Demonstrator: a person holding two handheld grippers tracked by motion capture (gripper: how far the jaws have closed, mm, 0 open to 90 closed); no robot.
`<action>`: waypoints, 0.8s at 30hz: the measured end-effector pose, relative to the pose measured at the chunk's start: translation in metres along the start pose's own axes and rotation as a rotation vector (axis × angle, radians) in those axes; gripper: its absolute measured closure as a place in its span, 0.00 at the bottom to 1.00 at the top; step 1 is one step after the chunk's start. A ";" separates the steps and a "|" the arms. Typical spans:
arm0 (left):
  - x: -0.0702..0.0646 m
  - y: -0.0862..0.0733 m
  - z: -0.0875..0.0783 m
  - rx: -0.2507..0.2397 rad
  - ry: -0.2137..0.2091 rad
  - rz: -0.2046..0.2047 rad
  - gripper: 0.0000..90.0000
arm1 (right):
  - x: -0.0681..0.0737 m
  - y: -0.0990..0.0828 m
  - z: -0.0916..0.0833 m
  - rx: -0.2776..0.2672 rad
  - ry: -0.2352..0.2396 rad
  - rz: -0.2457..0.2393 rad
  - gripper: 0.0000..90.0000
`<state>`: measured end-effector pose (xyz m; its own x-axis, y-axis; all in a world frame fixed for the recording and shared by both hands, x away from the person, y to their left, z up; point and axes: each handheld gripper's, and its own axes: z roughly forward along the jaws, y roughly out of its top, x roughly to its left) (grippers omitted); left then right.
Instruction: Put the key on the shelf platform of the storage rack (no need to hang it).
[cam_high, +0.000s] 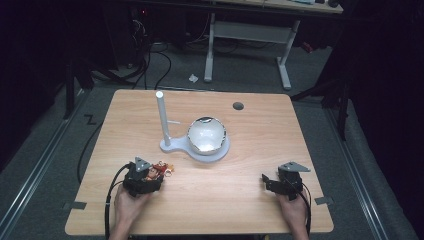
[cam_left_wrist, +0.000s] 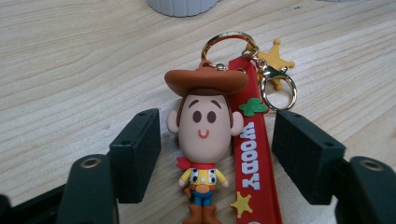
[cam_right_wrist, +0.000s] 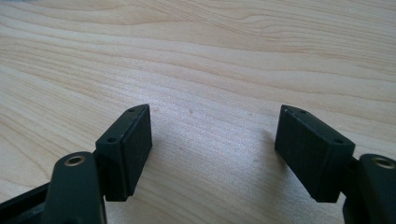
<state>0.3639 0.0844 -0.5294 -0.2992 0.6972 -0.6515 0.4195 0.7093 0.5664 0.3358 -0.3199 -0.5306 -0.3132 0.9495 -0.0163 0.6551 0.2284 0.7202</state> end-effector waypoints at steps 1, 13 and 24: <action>0.000 0.000 0.000 -0.003 -0.002 0.007 0.39 | 0.000 0.000 0.000 0.000 0.000 0.000 0.31; 0.000 0.002 0.000 -0.020 0.007 -0.010 0.56 | 0.000 0.000 0.000 0.000 0.000 0.000 0.31; 0.002 0.005 -0.001 -0.004 -0.011 0.000 0.58 | 0.000 0.000 0.000 0.000 0.000 0.000 0.31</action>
<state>0.3647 0.0896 -0.5273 -0.2897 0.6961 -0.6569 0.4163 0.7096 0.5684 0.3358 -0.3200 -0.5306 -0.3134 0.9495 -0.0161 0.6550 0.2284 0.7203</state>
